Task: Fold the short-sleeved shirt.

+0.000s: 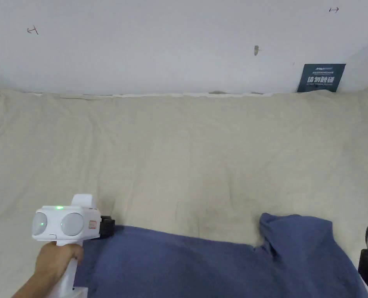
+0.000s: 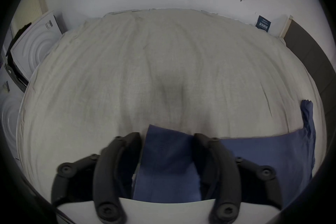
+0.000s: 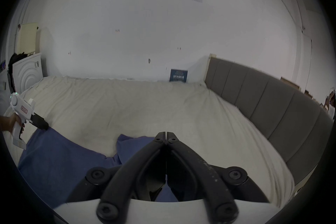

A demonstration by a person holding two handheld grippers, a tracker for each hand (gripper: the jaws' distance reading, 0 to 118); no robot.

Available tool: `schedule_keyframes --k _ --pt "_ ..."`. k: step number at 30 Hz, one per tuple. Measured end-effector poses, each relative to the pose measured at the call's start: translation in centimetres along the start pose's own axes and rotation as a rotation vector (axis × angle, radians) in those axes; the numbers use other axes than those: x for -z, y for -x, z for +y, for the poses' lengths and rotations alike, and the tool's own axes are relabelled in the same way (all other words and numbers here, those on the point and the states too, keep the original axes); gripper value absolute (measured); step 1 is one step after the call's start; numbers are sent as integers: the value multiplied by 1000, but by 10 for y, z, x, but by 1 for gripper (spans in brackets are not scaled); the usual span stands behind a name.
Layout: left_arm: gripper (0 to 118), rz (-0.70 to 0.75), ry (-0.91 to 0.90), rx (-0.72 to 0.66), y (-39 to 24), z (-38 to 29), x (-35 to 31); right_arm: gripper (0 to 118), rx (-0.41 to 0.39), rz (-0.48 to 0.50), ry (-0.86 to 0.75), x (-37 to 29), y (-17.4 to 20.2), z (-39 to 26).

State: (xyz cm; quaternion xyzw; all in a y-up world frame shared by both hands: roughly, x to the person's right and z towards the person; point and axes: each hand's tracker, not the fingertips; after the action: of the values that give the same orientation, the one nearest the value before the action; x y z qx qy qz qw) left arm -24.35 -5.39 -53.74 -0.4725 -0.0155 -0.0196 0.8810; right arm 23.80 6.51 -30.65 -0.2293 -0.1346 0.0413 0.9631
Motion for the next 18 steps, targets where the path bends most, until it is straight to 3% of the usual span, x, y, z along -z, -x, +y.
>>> schedule_keyframes --k 2,3,5,7,9,13,14,15,18 --pt "29 -7 -16 16 -2 -1 -5 6 48 26 88 18 -5 -2" --pt "1 21 -26 27 -4 0 -5 20 68 23 101 26 -7 -4" --pt "2 -2 -47 5 -4 -1 -15 50 88 39 184 47 -14 -7" --pt "2 -2 -106 -14 -4 0 -32 90 106 42 249 71 -19 -11" --pt "2 -50 -153 -45 -3 -1 -52 115 82 30 325 97 -21 -17" --pt "2 -79 -182 -55 -1 -4 -92 111 30 2 471 146 -20 -38" --pt "2 -102 -207 -66 -1 -5 -99 103 8 2 499 156 -19 -45" --pt "2 -108 -210 -63 -4 -6 -108 85 -2 5 529 164 -18 -52" --pt "2 -112 -220 -56 -4 -10 -119 73 49 31 655 173 -14 -72"
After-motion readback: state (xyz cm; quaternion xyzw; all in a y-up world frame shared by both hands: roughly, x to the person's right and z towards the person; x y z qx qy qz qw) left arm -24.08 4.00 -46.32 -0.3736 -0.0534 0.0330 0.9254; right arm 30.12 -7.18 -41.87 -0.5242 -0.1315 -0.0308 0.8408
